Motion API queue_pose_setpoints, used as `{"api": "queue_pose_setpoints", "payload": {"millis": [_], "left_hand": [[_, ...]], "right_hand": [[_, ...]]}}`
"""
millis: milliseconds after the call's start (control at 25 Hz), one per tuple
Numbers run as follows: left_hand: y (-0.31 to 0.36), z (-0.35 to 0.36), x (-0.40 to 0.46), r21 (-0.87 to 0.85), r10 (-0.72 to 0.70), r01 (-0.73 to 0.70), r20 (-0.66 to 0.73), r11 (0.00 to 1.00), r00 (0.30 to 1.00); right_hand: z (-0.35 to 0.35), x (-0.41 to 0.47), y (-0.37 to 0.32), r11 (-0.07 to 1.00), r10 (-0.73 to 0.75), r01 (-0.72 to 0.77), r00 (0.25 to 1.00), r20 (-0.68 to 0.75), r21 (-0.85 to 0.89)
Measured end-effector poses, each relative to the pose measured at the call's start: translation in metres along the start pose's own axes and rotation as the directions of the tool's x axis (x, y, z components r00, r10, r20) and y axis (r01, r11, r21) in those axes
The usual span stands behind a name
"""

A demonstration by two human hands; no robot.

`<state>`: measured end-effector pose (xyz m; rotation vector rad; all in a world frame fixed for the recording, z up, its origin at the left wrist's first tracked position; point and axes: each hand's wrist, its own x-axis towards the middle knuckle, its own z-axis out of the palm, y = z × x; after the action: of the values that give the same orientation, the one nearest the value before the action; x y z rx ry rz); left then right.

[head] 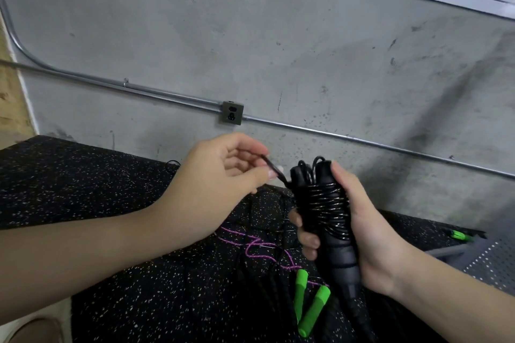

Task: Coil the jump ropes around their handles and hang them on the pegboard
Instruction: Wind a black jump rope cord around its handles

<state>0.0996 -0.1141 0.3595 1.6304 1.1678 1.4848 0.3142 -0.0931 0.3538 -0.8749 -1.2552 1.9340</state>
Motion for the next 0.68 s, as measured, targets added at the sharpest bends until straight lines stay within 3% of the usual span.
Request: {"api": "queue_pose_setpoints", "payload": {"millis": [160,240,360,480,680], "left_hand": [[0.004,0.004,-0.005,0.091,0.316,-0.322,0.069,0.942,0.946],[0.002,0.006,-0.007,0.227,0.474,-0.495,0.145,0.839,0.869],[-0.005,0.005,-0.005,0.385,0.605,-0.624,0.187,0.68,0.774],[-0.009,0.009,-0.006,0.455,0.623,-0.62,0.165,0.64,0.764],[-0.011,0.009,-0.018,0.417,0.375,-0.394,0.131,0.819,0.918]], "right_hand": [[0.013,-0.001,0.001,0.999,0.034,-0.035,0.998,0.044,0.021],[0.016,-0.003,0.0,0.999,0.038,-0.038,0.999,0.023,0.022],[0.018,-0.003,0.0,0.998,0.047,-0.048,0.998,0.036,0.028],[0.021,-0.002,-0.001,0.996,0.049,-0.054,0.996,0.078,0.072],[0.02,0.001,-0.014,0.991,-0.015,0.007,0.998,0.056,0.137]]}}
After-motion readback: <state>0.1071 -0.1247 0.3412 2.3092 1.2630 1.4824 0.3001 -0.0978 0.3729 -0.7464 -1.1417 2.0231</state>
